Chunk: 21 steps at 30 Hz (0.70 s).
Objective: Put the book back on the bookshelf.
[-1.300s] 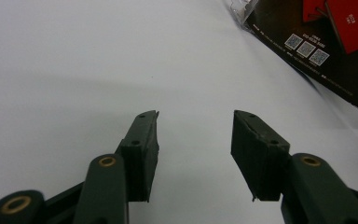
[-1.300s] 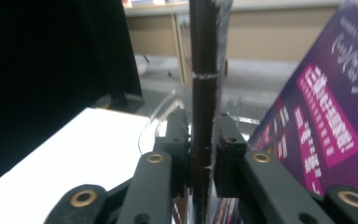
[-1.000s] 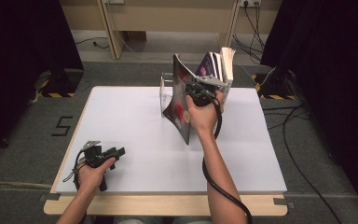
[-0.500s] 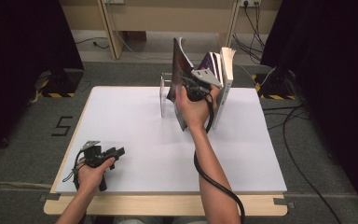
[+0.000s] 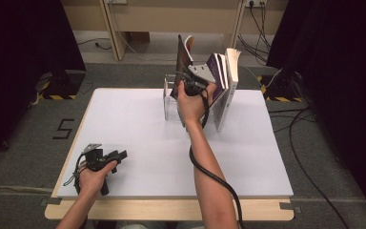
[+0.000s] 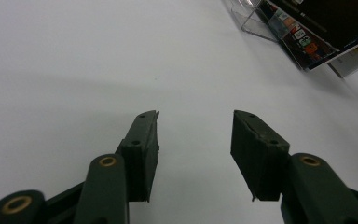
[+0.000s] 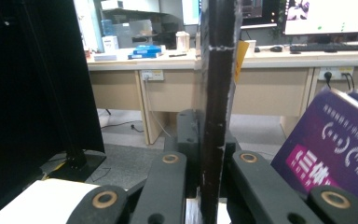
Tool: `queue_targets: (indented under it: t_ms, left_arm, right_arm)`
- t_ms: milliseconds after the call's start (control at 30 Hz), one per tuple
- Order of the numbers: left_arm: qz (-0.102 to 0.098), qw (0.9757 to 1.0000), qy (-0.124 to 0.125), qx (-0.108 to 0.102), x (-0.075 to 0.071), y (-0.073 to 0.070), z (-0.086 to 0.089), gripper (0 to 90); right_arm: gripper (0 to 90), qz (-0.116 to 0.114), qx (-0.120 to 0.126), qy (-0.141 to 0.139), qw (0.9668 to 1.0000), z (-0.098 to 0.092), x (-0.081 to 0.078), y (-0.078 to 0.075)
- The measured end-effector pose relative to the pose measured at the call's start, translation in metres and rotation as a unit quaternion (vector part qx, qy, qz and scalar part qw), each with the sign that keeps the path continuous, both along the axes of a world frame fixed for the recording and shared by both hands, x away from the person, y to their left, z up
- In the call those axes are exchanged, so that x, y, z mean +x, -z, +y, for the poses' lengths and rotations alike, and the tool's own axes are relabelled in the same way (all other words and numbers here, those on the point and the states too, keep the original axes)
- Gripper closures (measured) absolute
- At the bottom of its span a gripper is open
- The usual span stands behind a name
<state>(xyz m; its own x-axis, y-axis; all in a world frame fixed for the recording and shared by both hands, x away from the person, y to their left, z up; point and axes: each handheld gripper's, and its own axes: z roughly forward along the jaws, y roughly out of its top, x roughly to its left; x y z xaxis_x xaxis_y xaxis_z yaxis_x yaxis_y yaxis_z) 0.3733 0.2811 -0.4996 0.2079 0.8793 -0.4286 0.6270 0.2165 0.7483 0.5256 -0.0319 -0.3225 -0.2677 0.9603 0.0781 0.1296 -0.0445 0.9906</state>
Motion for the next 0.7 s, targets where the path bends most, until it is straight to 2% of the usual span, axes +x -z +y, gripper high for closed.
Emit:
queue_targets:
  t_ms: [133, 267, 367, 467, 633, 700]
  left_arm:
    - [0.000, 1.0000, -0.001, -0.002, 0.000, 0.001, 0.001, 50.7]
    - [0.001, 1.0000, -0.001, -0.002, 0.000, 0.001, 0.001, 50.6]
    - [0.000, 1.0000, 0.003, 0.000, 0.000, 0.002, -0.001, 50.6]
    - [0.000, 1.0000, 0.003, 0.001, 0.000, 0.002, -0.002, 50.6]
    - [0.002, 1.0000, 0.005, 0.001, 0.000, 0.003, -0.004, 50.6]
    - [0.002, 1.0000, 0.006, 0.001, 0.000, 0.003, -0.004, 50.6]
  right_arm:
    - [86.7, 0.001, -0.012, 0.012, 0.9999, 0.003, 0.000, 0.015]
    - [86.5, -0.005, -0.023, 0.023, 0.9995, 0.001, -0.006, 0.020]
    - [85.6, -0.004, -0.019, 0.030, 0.9994, -0.001, -0.010, 0.023]
    - [83.0, 0.005, -0.026, 0.027, 0.9993, -0.004, -0.012, 0.025]
    - [76.6, 0.017, -0.008, 0.016, 0.9997, -0.013, -0.017, 0.022]
    - [75.8, 0.019, -0.008, 0.012, 0.9997, -0.017, -0.019, 0.019]
